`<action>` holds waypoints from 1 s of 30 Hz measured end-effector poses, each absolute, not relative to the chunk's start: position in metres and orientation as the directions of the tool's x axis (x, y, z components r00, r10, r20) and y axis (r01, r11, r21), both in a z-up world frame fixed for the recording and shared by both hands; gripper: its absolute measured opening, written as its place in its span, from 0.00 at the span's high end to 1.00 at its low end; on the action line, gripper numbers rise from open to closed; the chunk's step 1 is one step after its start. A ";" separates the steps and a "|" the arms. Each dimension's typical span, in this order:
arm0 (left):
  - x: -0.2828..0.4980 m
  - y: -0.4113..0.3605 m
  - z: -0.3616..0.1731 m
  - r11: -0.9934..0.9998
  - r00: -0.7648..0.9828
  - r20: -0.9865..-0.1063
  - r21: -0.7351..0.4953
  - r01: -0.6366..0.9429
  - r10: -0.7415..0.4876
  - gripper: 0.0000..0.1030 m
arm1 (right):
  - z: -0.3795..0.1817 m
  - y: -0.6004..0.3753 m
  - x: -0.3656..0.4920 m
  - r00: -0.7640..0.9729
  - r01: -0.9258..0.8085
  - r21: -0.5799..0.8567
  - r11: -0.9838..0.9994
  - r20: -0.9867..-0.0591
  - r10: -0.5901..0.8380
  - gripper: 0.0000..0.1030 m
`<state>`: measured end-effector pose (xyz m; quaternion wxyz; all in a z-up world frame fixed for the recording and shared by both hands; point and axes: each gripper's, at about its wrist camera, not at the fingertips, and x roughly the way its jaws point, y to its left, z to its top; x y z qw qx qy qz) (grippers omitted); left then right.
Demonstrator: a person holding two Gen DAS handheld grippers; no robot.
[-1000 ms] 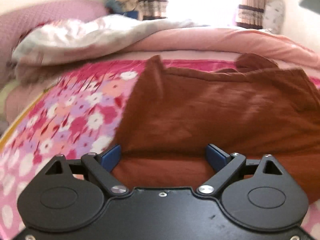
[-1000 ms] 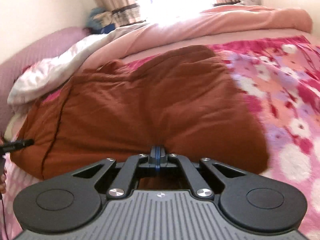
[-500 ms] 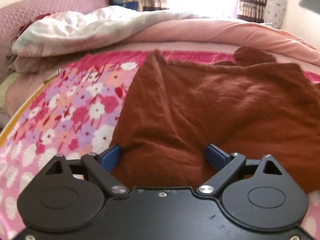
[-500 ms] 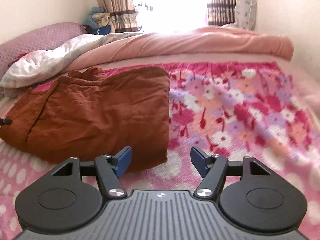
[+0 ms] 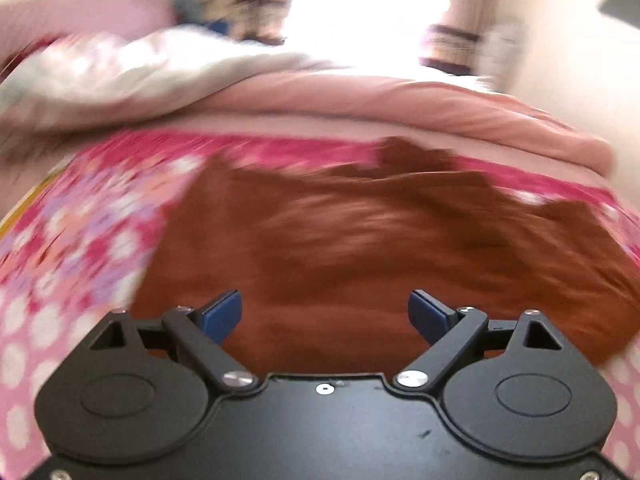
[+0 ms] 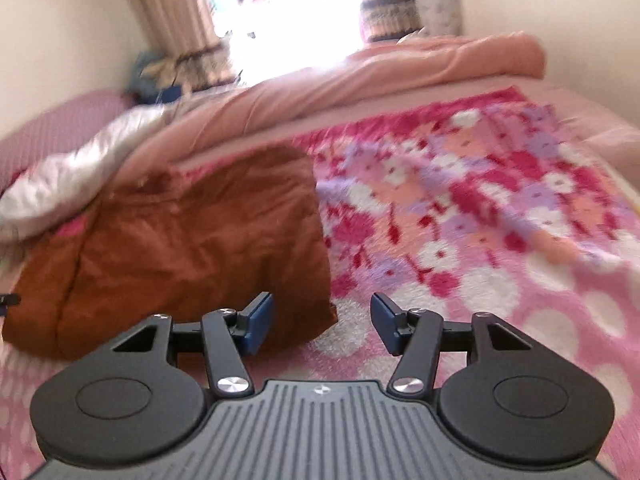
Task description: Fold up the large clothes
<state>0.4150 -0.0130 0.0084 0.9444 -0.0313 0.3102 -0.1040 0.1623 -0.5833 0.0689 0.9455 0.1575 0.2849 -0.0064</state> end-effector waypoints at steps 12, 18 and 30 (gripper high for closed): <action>0.422 -0.086 -0.050 0.946 0.770 -0.591 0.032 0.321 -0.242 0.07 | 0.027 -0.529 0.175 0.793 0.062 0.693 0.719 -0.472 0.387 0.31; 0.430 -0.081 -0.050 0.943 0.767 -0.588 0.017 0.332 -0.259 0.07 | -0.002 -0.502 0.180 0.806 0.137 0.845 0.518 -0.398 0.437 0.31; 0.434 -0.073 -0.056 0.922 0.765 -0.560 0.006 0.388 -0.318 0.07 | -0.027 -0.458 0.173 0.948 0.254 0.901 0.351 -0.303 0.092 0.35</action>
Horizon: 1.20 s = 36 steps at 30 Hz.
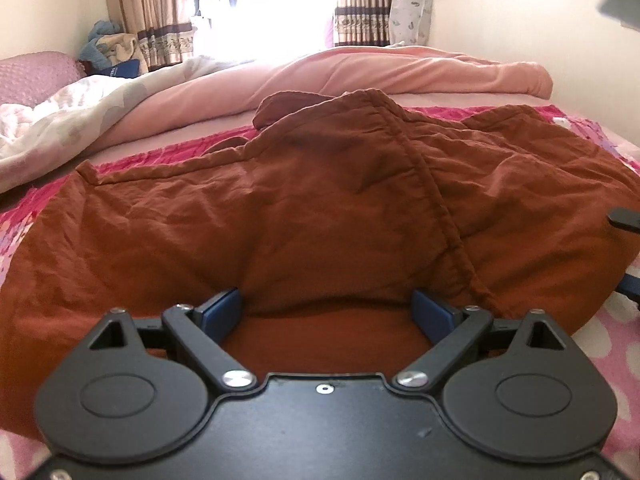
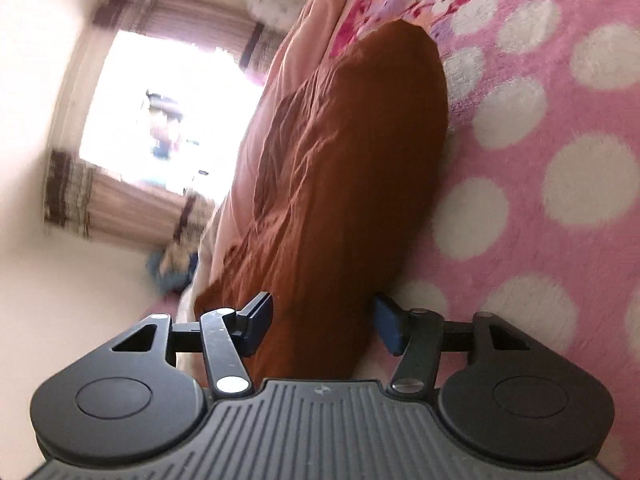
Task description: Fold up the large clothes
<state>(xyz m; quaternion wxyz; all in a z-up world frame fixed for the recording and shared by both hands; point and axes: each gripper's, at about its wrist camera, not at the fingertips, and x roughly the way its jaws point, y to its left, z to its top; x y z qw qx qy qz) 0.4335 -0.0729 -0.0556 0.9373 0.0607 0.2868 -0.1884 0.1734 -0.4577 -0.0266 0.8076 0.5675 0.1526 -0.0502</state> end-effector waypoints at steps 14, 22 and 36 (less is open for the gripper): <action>0.442 -0.061 -0.057 0.907 0.741 -0.563 -0.041 0.419 -0.368 0.07 | -0.014 -0.435 0.207 0.920 0.339 0.809 0.481 -0.391 0.010 0.61; 0.444 -0.058 -0.055 0.908 0.736 -0.565 -0.057 0.416 -0.373 0.07 | 0.051 -0.386 0.212 0.917 0.305 0.439 0.845 -0.374 -0.137 0.74; 0.455 0.021 -0.030 0.944 0.752 -0.571 -0.228 0.241 -0.329 0.11 | 0.098 -0.267 0.225 0.985 -0.007 -0.439 0.899 -0.158 -0.070 0.76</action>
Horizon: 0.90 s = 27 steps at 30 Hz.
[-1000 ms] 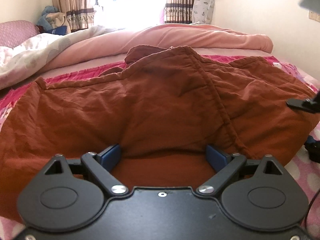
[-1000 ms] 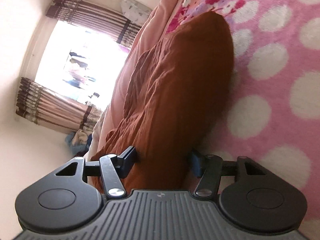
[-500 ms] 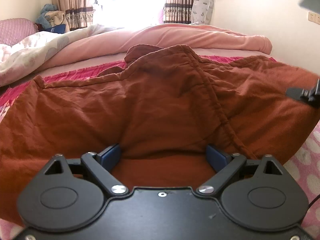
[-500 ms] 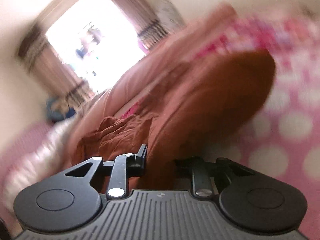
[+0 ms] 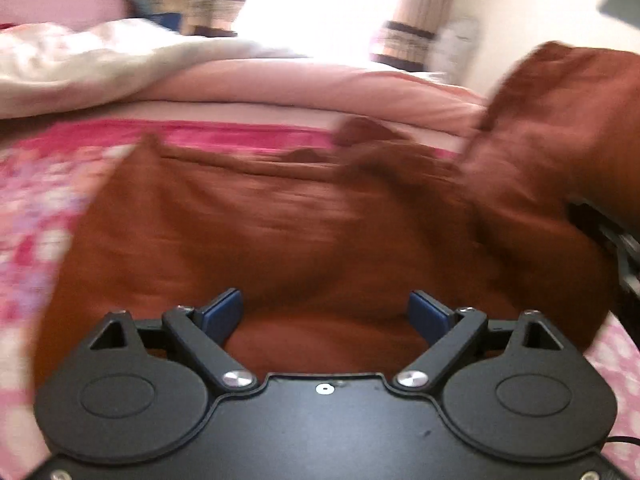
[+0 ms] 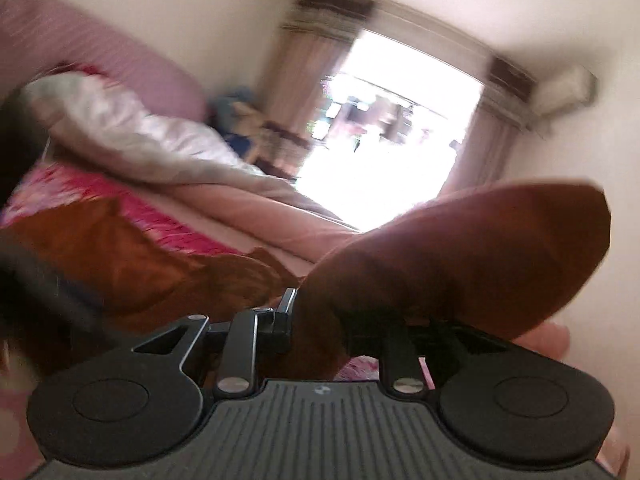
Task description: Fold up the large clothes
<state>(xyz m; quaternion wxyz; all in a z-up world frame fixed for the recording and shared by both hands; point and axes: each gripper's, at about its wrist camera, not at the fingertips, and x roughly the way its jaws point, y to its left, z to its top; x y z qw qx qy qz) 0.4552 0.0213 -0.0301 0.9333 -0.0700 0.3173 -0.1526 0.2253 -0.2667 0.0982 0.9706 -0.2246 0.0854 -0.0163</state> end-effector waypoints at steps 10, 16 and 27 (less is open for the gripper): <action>0.463 0.049 -0.045 0.950 0.738 -0.600 -0.243 0.197 -0.307 0.11 | 0.085 -0.205 0.219 0.970 -0.220 -0.561 0.798 -0.210 0.121 0.76; 0.456 0.082 -0.038 0.921 0.741 -0.568 -0.345 0.180 -0.357 0.11 | 0.074 -0.184 0.219 0.939 -0.335 -0.633 0.698 -0.285 0.192 0.76; 0.439 0.119 -0.039 0.956 0.753 -0.607 -0.277 0.097 -0.253 0.11 | 0.063 -0.162 0.189 0.927 -0.373 -0.738 0.562 -0.269 0.262 0.76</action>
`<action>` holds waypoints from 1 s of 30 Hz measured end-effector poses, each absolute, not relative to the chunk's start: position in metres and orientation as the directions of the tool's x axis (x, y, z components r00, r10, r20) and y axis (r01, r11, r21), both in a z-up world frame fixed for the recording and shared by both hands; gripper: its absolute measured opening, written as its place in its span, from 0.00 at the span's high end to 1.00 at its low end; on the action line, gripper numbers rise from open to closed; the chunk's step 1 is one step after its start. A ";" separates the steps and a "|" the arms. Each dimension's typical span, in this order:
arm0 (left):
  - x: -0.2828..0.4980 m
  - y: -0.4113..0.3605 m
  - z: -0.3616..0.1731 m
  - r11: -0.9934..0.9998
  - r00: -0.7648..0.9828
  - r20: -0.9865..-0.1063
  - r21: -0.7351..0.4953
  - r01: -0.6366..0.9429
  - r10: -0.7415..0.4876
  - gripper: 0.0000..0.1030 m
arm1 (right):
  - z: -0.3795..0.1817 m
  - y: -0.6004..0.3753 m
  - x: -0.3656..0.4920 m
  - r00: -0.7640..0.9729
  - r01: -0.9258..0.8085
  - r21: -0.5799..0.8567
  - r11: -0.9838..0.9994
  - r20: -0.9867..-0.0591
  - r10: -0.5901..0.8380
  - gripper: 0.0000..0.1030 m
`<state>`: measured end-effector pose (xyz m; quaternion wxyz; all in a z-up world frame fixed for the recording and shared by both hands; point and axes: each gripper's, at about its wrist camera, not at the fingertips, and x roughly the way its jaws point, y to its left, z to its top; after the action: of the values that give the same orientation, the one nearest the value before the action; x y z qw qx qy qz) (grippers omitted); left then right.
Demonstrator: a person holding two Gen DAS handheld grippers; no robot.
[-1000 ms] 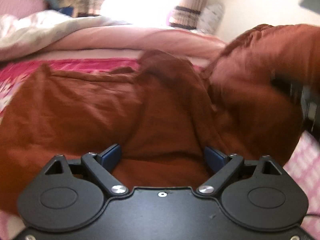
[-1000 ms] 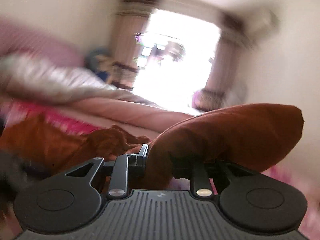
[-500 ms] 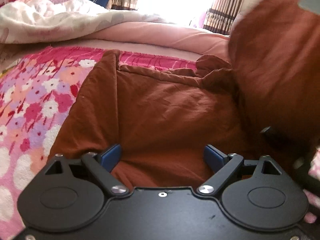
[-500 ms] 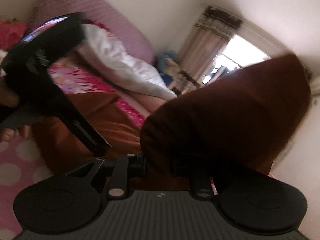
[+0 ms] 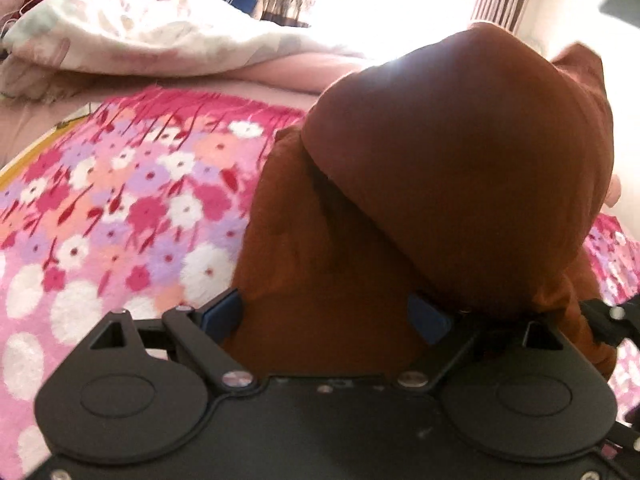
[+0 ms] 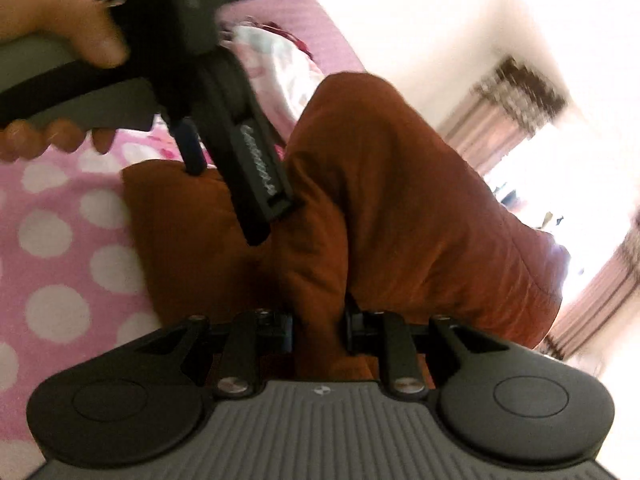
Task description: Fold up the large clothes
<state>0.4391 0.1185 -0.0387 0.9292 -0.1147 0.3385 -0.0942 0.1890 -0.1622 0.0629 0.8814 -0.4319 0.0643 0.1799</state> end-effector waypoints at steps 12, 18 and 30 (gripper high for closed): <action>0.434 0.135 -0.052 0.941 0.716 -0.635 -0.326 0.092 -0.289 0.11 | 0.067 -0.184 0.205 0.822 -0.559 -0.503 0.659 -0.438 0.363 0.76; 0.404 0.147 -0.015 0.945 0.793 -0.549 -0.312 0.096 -0.262 0.11 | 0.069 -0.200 0.208 0.788 -0.590 -0.410 0.696 -0.478 0.387 0.75; 0.390 0.091 0.070 0.931 0.836 -0.411 -0.190 0.313 -0.365 0.10 | 0.061 -0.196 0.191 0.798 -0.591 -0.482 0.647 -0.467 0.381 0.74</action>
<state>0.3897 0.0911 0.0702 0.9563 -0.0576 0.2254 -0.1773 0.1907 -0.1963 0.0614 0.8926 -0.3199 0.1637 0.2724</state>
